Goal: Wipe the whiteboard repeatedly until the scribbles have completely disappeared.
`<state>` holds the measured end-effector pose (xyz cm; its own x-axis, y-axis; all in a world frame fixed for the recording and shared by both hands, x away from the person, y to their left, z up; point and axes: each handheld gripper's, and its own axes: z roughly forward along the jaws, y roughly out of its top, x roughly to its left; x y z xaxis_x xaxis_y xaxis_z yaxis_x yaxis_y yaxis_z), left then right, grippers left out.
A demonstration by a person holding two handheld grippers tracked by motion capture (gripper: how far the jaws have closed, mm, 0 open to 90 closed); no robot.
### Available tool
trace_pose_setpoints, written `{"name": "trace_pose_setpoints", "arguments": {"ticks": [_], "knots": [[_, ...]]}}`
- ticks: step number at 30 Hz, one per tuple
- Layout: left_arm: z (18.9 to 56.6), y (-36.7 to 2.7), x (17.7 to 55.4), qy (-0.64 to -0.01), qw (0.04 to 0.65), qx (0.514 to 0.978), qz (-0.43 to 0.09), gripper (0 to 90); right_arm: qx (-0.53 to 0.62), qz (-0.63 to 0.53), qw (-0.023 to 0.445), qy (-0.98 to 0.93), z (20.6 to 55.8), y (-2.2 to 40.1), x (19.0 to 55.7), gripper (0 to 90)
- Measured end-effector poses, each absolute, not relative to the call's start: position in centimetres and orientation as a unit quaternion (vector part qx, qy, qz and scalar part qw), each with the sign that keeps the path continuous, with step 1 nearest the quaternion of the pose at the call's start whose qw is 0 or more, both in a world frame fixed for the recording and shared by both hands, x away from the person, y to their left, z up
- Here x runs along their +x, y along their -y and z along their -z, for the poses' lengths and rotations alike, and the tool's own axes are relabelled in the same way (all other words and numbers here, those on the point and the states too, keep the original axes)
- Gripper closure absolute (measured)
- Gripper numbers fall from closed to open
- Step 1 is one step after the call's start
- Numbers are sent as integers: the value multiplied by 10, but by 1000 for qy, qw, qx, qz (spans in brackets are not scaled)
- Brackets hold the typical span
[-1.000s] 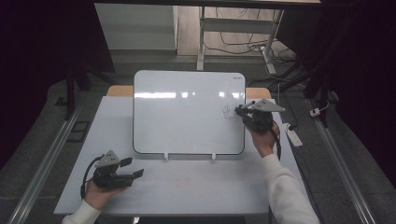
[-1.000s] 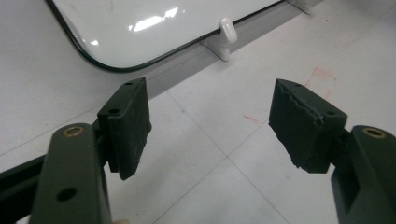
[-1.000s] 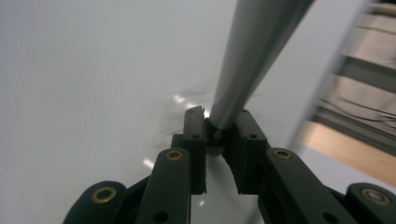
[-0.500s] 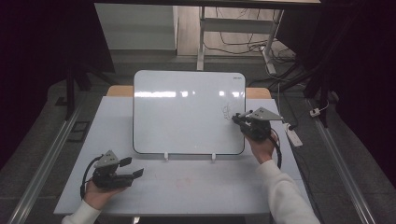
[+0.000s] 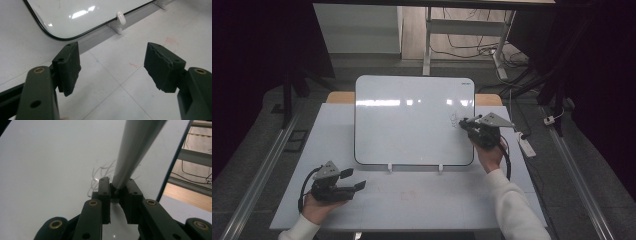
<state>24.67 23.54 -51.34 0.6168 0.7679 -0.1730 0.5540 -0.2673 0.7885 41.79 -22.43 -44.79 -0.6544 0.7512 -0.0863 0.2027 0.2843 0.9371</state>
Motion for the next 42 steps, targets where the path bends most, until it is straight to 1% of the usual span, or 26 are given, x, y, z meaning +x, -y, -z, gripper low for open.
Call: {"name": "trace_pose_setpoints", "arguments": {"ticks": [2, 3, 7, 8, 11, 14, 17, 21, 22, 23, 25, 27, 28, 30, 32, 34, 35, 37, 38, 39, 41, 42], "knots": [[514, -236, 248, -423, 437, 785, -122, 298, 285, -497, 265, -775, 453, 210, 411, 777], [514, -236, 249, -424, 435, 785, -121, 298, 276, -488, 277, -780, 452, 207, 410, 776], [514, -235, 247, -421, 434, 787, -122, 298, 304, -504, 290, -755, 443, 215, 422, 776], [514, -235, 247, -421, 435, 787, -122, 298, 324, -515, 294, -737, 437, 221, 431, 777], [514, -237, 248, -423, 437, 785, -122, 298, 309, -512, 279, -751, 439, 209, 428, 777], [514, -238, 248, -425, 437, 784, -121, 298, 275, -495, 283, -774, 442, 197, 425, 777], [515, -237, 249, -423, 434, 786, -120, 298, 316, -515, 292, -741, 429, 209, 441, 776], [514, -237, 247, -422, 436, 785, -123, 298, 333, -524, 293, -727, 423, 211, 449, 776], [514, -238, 247, -424, 437, 784, -123, 298, 322, -520, 286, -737, 425, 206, 446, 776], [514, -239, 247, -425, 437, 783, -122, 298, 287, -507, 273, -765, 432, 194, 437, 777], [515, -240, 248, -427, 437, 782, -121, 298, 271, -496, 284, -775, 434, 192, 434, 777], [515, -240, 249, -428, 435, 783, -120, 298, 283, -501, 286, -767, 431, 196, 437, 776], [515, -239, 248, -427, 435, 784, -121, 298, 322, -513, 298, -738, 424, 210, 445, 776], [514, -238, 247, -424, 435, 785, -123, 298, 338, -522, 290, -727, 424, 214, 447, 776], [514, -238, 247, -424, 437, 784, -124, 298, 328, -515, 288, -738, 426, 209, 444, 776], [514, -239, 248, -426, 436, 783, -121, 298, 292, -502, 273, -767, 434, 195, 433, 776], [515, -239, 248, -427, 436, 783, -121, 298, 268, -486, 283, -782, 439, 191, 427, 777], [515, -239, 248, -427, 435, 784, -121, 298, 278, -490, 282, -776, 437, 197, 428, 776], [515, -239, 247, -426, 436, 784, -121, 298, 299, -498, 285, -762, 436, 205, 430, 776], [514, -238, 247, -425, 436, 784, -122, 298, 317, -507, 279, -752, 435, 212, 431, 777], [513, -238, 247, -425, 438, 783, -122, 298, 299, -498, 265, -770, 444, 207, 420, 776], [513, -239, 248, -425, 439, 782, -121, 298, 284, -488, 269, -780, 447, 203, 415, 776]]}}
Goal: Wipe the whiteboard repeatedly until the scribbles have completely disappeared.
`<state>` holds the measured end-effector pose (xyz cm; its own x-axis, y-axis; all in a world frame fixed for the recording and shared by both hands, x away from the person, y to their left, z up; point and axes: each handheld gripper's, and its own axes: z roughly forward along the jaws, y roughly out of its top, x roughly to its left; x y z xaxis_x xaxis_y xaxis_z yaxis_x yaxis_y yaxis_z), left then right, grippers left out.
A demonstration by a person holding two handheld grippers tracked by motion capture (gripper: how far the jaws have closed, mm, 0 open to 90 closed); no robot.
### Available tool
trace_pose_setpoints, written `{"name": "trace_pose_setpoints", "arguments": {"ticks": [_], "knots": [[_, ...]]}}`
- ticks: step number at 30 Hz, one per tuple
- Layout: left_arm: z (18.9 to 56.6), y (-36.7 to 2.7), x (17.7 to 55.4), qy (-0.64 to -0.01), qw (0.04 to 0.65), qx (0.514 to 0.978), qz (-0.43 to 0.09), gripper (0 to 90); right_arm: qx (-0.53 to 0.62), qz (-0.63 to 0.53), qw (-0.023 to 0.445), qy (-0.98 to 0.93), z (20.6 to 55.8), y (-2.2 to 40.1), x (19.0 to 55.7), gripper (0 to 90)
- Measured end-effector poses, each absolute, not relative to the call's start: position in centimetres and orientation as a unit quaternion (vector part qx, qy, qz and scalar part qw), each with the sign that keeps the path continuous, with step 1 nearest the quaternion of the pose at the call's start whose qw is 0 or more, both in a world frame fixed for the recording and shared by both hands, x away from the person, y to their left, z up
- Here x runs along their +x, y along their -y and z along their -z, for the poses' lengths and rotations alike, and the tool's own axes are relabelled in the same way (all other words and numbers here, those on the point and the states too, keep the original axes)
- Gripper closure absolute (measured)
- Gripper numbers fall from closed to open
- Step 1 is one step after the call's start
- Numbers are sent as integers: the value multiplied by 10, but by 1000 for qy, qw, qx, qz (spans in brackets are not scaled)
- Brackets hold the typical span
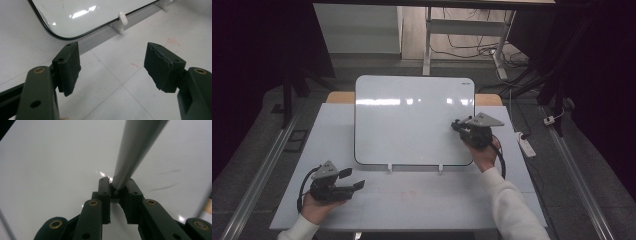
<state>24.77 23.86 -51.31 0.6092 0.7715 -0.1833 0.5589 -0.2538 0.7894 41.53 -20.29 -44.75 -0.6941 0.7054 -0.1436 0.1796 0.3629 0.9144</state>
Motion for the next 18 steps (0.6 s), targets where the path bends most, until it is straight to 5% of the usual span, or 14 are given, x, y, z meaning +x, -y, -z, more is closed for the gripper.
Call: {"name": "trace_pose_setpoints", "arguments": {"ticks": [18], "knots": [[511, -238, 245, -426, 443, 780, -119, 295, 340, -520, 280, -732, 439, 227, 426, 776]]}}
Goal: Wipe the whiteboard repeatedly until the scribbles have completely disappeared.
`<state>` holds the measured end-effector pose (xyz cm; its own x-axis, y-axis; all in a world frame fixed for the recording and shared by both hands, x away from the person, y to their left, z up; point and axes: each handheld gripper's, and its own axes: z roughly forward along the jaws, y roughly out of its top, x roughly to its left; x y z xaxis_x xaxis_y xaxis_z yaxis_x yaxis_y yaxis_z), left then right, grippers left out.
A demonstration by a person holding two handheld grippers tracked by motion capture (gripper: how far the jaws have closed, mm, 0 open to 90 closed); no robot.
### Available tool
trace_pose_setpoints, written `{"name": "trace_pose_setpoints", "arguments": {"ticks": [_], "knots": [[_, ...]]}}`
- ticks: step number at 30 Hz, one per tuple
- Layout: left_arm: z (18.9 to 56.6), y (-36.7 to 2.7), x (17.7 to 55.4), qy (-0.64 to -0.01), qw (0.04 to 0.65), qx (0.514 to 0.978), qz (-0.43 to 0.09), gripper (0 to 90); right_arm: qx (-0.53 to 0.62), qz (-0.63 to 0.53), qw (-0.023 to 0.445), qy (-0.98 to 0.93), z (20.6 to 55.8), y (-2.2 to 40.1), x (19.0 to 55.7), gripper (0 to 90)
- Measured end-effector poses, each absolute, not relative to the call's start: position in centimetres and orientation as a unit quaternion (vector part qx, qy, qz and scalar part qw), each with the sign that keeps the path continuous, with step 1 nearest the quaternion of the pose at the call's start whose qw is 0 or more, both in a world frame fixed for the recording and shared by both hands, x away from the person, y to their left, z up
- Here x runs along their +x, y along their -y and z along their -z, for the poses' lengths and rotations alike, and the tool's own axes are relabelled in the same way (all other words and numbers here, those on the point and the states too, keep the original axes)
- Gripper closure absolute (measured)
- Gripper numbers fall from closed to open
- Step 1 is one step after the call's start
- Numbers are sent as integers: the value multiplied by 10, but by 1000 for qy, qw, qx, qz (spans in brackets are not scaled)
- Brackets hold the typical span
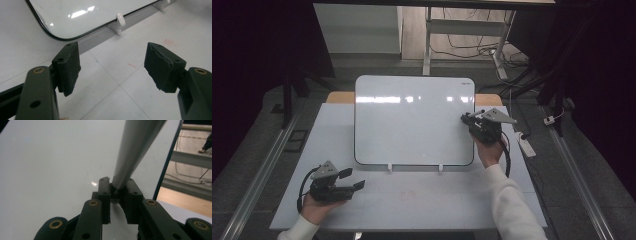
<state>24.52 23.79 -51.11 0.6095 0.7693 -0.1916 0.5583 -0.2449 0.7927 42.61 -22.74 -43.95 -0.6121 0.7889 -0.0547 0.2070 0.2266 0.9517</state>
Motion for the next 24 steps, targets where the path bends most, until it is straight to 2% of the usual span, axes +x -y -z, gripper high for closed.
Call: {"name": "trace_pose_setpoints", "arguments": {"ticks": [3, 8, 12, 17, 19, 24], "knots": [[512, -238, 245, -425, 442, 781, -119, 295, 315, -496, 293, -754, 442, 225, 422, 776], [512, -237, 244, -424, 442, 782, -118, 295, 366, -525, 295, -710, 425, 244, 445, 776], [512, -238, 246, -425, 442, 781, -118, 295, 304, -491, 297, -760, 430, 216, 434, 776], [513, -238, 246, -425, 440, 782, -116, 295, 353, -512, 306, -720, 420, 233, 449, 776], [512, -239, 245, -424, 442, 782, -119, 295, 369, -523, 297, -709, 418, 236, 453, 776], [514, -241, 247, -428, 442, 780, -116, 295, 310, -490, 300, -758, 425, 215, 439, 776]]}}
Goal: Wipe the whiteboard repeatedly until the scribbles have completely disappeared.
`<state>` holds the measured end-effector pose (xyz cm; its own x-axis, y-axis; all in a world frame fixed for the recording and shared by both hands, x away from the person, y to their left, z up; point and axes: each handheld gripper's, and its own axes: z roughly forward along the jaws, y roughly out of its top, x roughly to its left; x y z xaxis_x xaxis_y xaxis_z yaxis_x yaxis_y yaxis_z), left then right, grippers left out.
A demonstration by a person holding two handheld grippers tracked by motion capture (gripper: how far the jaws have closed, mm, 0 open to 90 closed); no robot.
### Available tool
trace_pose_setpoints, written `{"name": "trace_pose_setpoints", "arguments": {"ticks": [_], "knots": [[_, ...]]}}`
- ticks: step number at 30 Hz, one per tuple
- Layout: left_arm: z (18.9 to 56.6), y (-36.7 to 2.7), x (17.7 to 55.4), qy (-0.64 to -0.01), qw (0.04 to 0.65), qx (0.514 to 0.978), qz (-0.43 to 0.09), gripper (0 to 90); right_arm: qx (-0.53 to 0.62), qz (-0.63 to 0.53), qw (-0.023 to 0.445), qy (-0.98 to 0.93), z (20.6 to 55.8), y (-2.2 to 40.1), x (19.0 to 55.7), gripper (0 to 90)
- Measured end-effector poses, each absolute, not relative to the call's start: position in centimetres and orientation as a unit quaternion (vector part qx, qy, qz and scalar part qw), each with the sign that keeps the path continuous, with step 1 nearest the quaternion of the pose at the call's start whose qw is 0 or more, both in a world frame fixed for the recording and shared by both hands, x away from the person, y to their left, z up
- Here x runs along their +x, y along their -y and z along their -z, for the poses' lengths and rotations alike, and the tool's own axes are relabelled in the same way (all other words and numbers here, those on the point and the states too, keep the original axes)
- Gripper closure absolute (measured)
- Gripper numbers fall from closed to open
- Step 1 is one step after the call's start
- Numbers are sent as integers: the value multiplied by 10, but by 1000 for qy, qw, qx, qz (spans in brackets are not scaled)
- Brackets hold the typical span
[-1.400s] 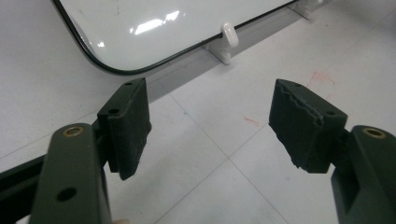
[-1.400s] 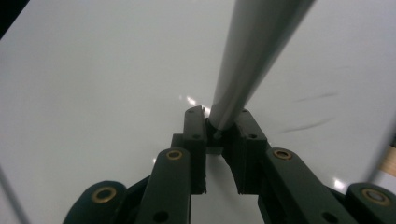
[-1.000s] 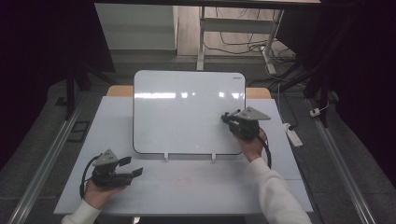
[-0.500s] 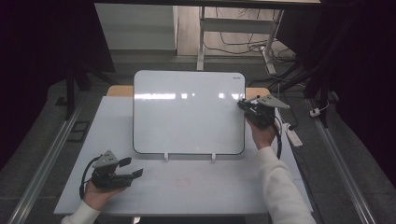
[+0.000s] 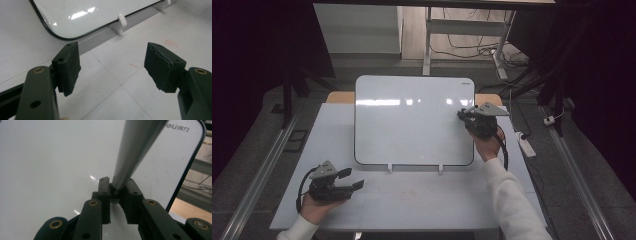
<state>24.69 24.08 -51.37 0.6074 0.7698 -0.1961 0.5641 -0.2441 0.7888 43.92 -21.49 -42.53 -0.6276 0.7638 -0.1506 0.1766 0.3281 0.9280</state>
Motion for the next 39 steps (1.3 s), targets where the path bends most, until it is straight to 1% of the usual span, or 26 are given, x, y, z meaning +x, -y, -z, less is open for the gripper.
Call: {"name": "trace_pose_setpoints", "arguments": {"ticks": [1, 2, 4, 7, 9, 10, 13, 15, 16, 17, 19, 25, 32, 39], "knots": [[514, -240, 247, -427, 442, 781, -117, 295, 333, -499, 308, -738, 423, 225, 443, 776], [513, -240, 246, -426, 441, 781, -117, 295, 333, -499, 308, -738, 423, 225, 443, 776], [512, -239, 245, -424, 442, 781, -119, 295, 360, -517, 295, -718, 423, 235, 445, 776], [513, -240, 246, -426, 443, 780, -118, 295, 331, -497, 293, -747, 430, 225, 433, 776], [514, -239, 247, -427, 441, 781, -116, 295, 309, -481, 302, -763, 433, 221, 428, 776], [514, -239, 247, -427, 440, 782, -116, 295, 334, -494, 300, -744, 429, 229, 434, 776], [513, -237, 246, -424, 441, 782, -118, 295, 359, -509, 299, -723, 425, 236, 441, 776], [512, -238, 246, -424, 442, 781, -119, 296, 361, -509, 303, -720, 425, 234, 442, 776], [512, -238, 246, -425, 443, 781, -118, 295, 346, -510, 290, -732, 428, 226, 438, 776], [513, -238, 247, -425, 442, 781, -118, 295, 346, -510, 290, -732, 428, 226, 438, 776], [513, -238, 247, -427, 441, 781, -116, 295, 313, -495, 274, -763, 433, 210, 431, 776], [511, -238, 245, -423, 445, 780, -121, 295, 324, -499, 261, -760, 432, 210, 429, 776], [510, -238, 246, -425, 450, 777, -120, 297, 308, -501, 225, -777, 431, 211, 395, 776], [506, -234, 245, -419, 458, 774, -127, 301, 303, -499, 169, -795, 441, 211, 363, 775]]}}
